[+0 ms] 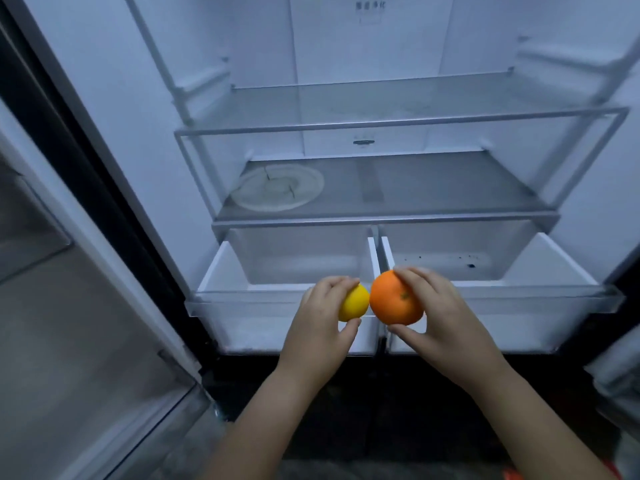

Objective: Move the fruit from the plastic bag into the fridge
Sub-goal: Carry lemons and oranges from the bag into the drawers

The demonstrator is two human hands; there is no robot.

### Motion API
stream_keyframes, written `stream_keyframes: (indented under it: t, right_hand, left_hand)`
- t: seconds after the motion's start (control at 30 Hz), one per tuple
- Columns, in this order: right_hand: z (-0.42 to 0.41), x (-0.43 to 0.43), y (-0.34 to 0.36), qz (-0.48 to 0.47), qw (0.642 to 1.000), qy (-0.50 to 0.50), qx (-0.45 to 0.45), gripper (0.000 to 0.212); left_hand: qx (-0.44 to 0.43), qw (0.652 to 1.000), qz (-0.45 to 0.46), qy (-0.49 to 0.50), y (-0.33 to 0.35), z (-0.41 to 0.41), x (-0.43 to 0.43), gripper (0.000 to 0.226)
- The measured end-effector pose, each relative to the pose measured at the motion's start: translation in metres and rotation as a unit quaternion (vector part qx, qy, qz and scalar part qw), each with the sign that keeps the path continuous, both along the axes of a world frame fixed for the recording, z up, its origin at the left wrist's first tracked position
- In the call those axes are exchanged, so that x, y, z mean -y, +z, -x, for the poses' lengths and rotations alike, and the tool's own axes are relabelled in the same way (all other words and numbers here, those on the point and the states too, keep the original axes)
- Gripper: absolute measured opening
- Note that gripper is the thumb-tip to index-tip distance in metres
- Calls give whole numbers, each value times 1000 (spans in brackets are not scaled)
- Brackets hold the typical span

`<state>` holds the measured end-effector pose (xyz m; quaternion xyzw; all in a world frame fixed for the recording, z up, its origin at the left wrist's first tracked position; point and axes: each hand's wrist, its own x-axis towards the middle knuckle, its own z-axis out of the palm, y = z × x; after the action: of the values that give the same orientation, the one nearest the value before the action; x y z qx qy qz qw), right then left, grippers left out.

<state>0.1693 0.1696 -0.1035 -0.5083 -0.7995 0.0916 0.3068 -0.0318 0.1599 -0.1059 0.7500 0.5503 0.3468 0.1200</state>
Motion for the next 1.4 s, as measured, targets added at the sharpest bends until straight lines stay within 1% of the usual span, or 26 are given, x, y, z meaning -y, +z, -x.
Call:
stream_keyframes:
  t: [0.2, 0.37, 0.53, 0.63, 0.7, 0.83, 0.9, 0.97, 1.03, 1.13, 1.27, 1.4]
  right_hand:
    - [-18, -44, 1, 7, 1000, -14, 7, 77]
    - [-37, -83, -3, 30, 999, 0, 11, 76]
    - [-64, -132, 2, 69, 997, -4, 33, 75]
    - [-80, -161, -1, 113, 991, 0, 71, 77]
    - [-85, -177, -5, 143, 983, 16, 112, 76]
    - [-90, -199, -14, 212, 956, 56, 194, 76]
    - [-90, -209, -17, 230, 945, 79, 220, 77]
    - [-88, -219, -22, 246, 932, 102, 245, 85]
    - [-85, -228, -30, 255, 915, 127, 285, 90]
    - [-80, -239, -45, 258, 894, 160, 328, 86]
    - [-74, -251, -65, 266, 884, 186, 335, 83]
    - [-71, -254, -82, 262, 882, 203, 335, 79]
  left_hand:
    - [3, 1000, 2, -20, -4, -18, -52, 46]
    - [-11, 1000, 21, -18, -8, -33, -87, 45]
    - [-55, 996, 57, 28, -7, -30, -121, 44]
    - [-86, 991, 92, 44, -12, -23, -140, 44]
    - [-100, 985, 129, 53, -15, -20, -150, 43]
    - [-125, 973, 189, 48, -24, -16, -164, 39]
    - [-144, 965, 220, 27, -28, -12, -172, 43]
    - [-158, 955, 252, 4, -35, -7, -182, 51]
    - [-179, 943, 279, -18, -43, -5, -194, 55]
    - [-222, 919, 322, -48, -54, -6, -212, 52]
    - [-269, 891, 359, -67, -71, -6, -229, 56]
    - [-308, 862, 393, -85, -86, -8, -235, 58]
